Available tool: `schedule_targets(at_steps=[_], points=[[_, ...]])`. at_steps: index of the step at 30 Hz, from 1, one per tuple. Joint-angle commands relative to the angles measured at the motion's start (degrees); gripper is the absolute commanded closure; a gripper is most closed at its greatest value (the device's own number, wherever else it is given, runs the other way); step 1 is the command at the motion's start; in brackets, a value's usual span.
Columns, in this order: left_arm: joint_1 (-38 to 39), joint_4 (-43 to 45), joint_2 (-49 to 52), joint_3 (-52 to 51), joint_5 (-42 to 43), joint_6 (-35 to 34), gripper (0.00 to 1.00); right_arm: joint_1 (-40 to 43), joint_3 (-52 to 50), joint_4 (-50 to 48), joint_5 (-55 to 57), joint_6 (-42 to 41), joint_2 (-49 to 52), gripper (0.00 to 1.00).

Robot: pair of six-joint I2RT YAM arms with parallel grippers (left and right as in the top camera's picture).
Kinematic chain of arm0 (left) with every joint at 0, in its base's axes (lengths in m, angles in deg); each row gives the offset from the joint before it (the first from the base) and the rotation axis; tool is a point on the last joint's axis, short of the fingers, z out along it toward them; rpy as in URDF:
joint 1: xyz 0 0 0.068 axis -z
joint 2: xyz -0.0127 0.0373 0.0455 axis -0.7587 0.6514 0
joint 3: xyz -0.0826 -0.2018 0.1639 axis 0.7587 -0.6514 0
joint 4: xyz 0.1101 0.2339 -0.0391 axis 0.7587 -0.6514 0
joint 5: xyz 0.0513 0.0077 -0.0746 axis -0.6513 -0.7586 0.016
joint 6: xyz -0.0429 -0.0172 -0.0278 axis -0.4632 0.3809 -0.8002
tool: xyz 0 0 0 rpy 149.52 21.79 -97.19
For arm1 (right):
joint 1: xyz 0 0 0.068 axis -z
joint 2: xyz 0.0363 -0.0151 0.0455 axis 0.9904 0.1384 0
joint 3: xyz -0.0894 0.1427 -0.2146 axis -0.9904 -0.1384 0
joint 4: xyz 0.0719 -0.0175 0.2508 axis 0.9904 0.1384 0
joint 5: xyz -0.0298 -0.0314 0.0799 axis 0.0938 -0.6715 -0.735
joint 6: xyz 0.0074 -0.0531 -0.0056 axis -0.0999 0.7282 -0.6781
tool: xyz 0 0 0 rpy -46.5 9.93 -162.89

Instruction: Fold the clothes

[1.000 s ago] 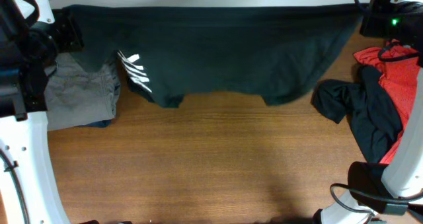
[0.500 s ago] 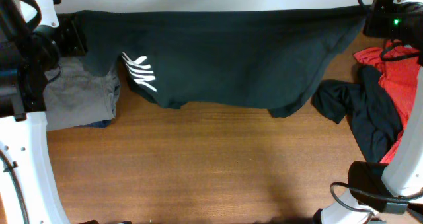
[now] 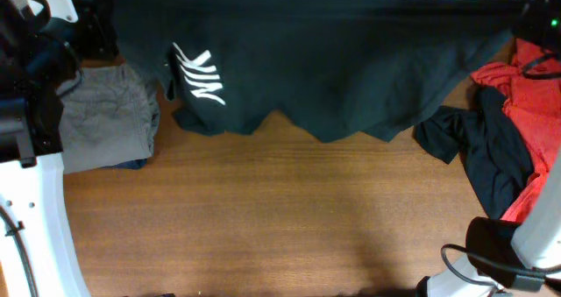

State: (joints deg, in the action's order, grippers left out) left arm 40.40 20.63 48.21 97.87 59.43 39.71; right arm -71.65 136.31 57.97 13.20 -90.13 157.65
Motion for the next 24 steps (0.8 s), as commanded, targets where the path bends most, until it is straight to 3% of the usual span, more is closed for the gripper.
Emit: schedule_targets(at_steps=[1, 4, 10, 24], points=[[-0.50, -4.87, 0.31, 0.46, -1.27, -0.76, 1.00, 2.49, 0.96, 0.90, 8.20, -1.68, -1.31, 0.96], [1.25, -13.68, 2.40, 0.46, -0.87, -0.76, 1.00, 2.49, 0.96, 4.70, 8.20, -1.70, -0.15, 0.96], [4.90, -21.70, 8.33, 0.46, -0.90, -0.70, 1.00, 2.49, 0.96, 12.04, 8.15, -1.70, 4.63, 0.96], [12.63, -22.18, 30.62, 0.46, -0.92, 0.98, 1.00, 2.43, -8.41, 11.50, 6.19, -1.70, 12.76, 0.96]])
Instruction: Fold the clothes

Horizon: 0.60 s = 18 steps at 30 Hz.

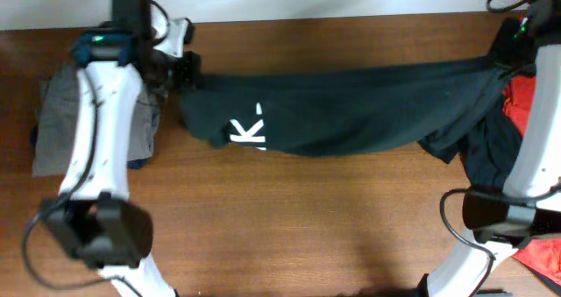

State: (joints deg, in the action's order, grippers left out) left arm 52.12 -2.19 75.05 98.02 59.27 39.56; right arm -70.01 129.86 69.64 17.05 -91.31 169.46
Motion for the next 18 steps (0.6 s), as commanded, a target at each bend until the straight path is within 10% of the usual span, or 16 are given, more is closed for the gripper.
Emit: schedule_targets(at_steps=[1, 18], points=[[1.20, 1.51, 5.18, 0.31, -0.76, 1.14, 1.00, 0.79, -2.89, -0.50, 2.32, -0.52, 1.18, 0.96], [11.80, 15.08, 11.50, 0.31, -3.13, 1.11, 1.00, 0.81, -14.08, -7.45, 1.92, -0.52, 2.43, 0.96]])
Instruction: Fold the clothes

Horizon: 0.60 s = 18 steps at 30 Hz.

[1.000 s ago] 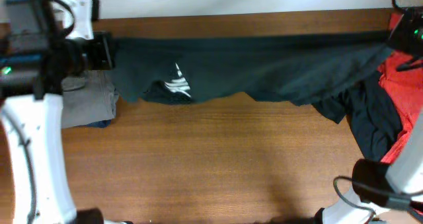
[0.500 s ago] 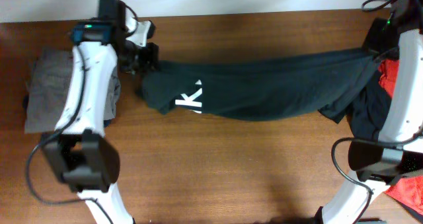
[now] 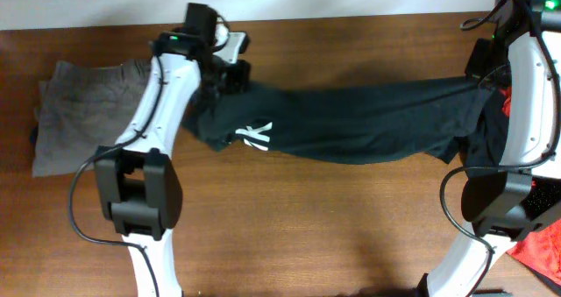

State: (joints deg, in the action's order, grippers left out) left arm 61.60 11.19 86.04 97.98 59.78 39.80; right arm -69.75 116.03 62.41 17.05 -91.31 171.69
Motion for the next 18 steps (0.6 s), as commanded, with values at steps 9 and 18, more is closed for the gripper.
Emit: schedule_targets(at_steps=[9, 18], points=[[4.13, 0.81, 0.48, 0.37, -9.51, 0.90, 0.49, 0.55, -0.24, 0.04, 1.90, -0.52, 0.20, 0.96], [-2.21, -0.39, 0.37, 0.37, -12.94, 0.87, 0.44, 0.55, -0.24, 0.02, 1.49, -0.52, 0.20, 0.96]])
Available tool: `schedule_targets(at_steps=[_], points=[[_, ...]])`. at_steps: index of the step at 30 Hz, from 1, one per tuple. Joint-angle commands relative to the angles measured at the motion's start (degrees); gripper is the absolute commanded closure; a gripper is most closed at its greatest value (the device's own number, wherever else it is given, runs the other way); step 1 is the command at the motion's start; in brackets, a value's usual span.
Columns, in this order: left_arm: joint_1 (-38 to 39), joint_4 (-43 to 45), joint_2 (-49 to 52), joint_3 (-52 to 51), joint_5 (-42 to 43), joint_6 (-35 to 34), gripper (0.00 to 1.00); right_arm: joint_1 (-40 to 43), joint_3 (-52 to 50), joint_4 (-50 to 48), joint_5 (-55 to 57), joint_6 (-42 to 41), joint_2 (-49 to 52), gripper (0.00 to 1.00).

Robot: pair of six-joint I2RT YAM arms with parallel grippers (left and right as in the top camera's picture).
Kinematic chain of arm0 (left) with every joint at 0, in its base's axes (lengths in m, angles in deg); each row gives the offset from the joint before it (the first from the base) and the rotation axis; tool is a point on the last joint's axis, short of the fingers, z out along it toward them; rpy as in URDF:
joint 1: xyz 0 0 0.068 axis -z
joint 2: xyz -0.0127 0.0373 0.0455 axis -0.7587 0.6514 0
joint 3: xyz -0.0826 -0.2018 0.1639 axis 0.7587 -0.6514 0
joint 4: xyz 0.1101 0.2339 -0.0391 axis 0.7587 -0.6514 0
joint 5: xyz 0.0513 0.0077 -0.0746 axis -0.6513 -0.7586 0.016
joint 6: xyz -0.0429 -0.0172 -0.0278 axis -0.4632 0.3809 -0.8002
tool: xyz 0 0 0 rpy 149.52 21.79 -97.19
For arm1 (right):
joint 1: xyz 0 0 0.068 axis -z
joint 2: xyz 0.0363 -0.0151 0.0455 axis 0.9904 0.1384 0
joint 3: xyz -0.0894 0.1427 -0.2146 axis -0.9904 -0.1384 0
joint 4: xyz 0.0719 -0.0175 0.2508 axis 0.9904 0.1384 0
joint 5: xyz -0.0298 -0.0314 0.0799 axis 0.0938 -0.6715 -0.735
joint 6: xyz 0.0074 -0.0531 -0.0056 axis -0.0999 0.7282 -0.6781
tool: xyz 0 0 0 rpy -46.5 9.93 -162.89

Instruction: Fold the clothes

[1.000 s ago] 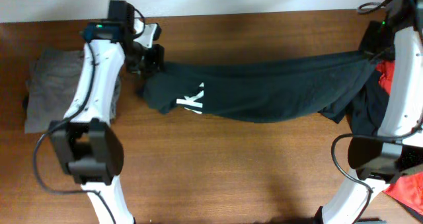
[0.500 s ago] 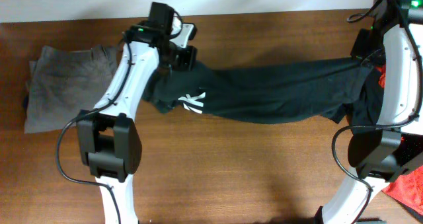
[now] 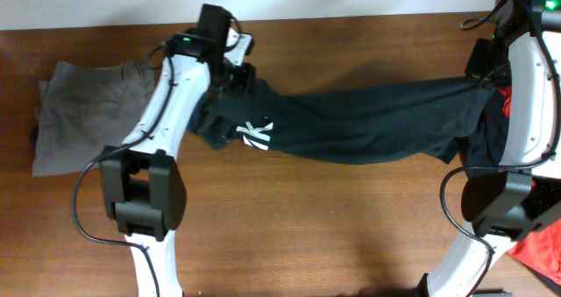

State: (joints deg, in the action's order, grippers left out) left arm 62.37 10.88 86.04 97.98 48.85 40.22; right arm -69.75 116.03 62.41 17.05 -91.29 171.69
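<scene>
A dark T-shirt (image 3: pixel 368 122) with a white logo (image 3: pixel 254 132) hangs stretched across the table's far half, bunched into a long band. My left gripper (image 3: pixel 238 76) is shut on its left end, near the back edge. At the far right, my right gripper (image 3: pixel 482 76) holds the shirt's right end; its fingers are mostly hidden by the arm and cloth. The band sags towards the table in the middle.
A folded grey garment (image 3: pixel 88 113) lies at the far left. At the right edge a red garment (image 3: pixel 507 100) and another dark one (image 3: pixel 478 148) lie under the right arm, with more red cloth (image 3: pixel 539 244) at the bottom right. Brown tabletop (image 3: pixel 289 227) shows in front.
My left gripper has moved a little to the right with the shirt's left end, and the cloth there is slightly more bunched. The right gripper and its end are unchanged.
First the shirt was spread wide and close under the camera, both arms at the frame's edges. Then it was lower, drawn into a band between the far left and far right. After that my left gripper stood further right, past the grey garment, and now further right again.
</scene>
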Motion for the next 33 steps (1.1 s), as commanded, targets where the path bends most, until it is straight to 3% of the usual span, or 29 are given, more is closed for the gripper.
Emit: schedule_targets(at_steps=[1, 7, 17, 20, 24, 28, 31, 33], points=[[-3.76, -0.07, 0.37, 0.37, -2.01, 0.46, 0.43, 0.55, -0.24, 0.02, 1.49, -0.55, 0.20, 0.96], [-7.17, 0.35, 1.44, 0.35, -1.99, 0.46, 0.38, 0.55, -0.24, 0.02, 1.49, -0.55, 0.20, 0.96], [-7.45, -0.72, 7.13, 0.35, -0.96, 0.44, 0.38, 0.55, -0.24, 0.22, 1.49, -0.55, 0.20, 0.96], [-7.45, -1.40, 7.85, 0.35, 0.90, 0.42, 0.41, 0.55, -0.24, 0.31, 1.49, -0.55, 0.20, 0.96], [-7.45, -1.42, 7.85, 0.35, 2.38, 0.37, 0.55, 0.55, -0.24, 0.24, 1.49, -0.55, 0.20, 0.96], [-7.45, -1.64, 7.85, 0.35, 3.74, 0.26, 0.61, 0.55, -0.24, 0.24, 1.49, -0.55, 0.20, 0.96], [-7.43, -1.86, 7.85, 0.35, 5.70, 0.26, 0.60, 0.55, -0.24, 0.26, 1.49, -0.55, 0.20, 0.96], [-7.45, -2.32, 7.85, 0.35, 6.23, 0.26, 0.45, 0.55, -0.24, 0.26, 1.49, -0.55, 0.20, 0.96]])
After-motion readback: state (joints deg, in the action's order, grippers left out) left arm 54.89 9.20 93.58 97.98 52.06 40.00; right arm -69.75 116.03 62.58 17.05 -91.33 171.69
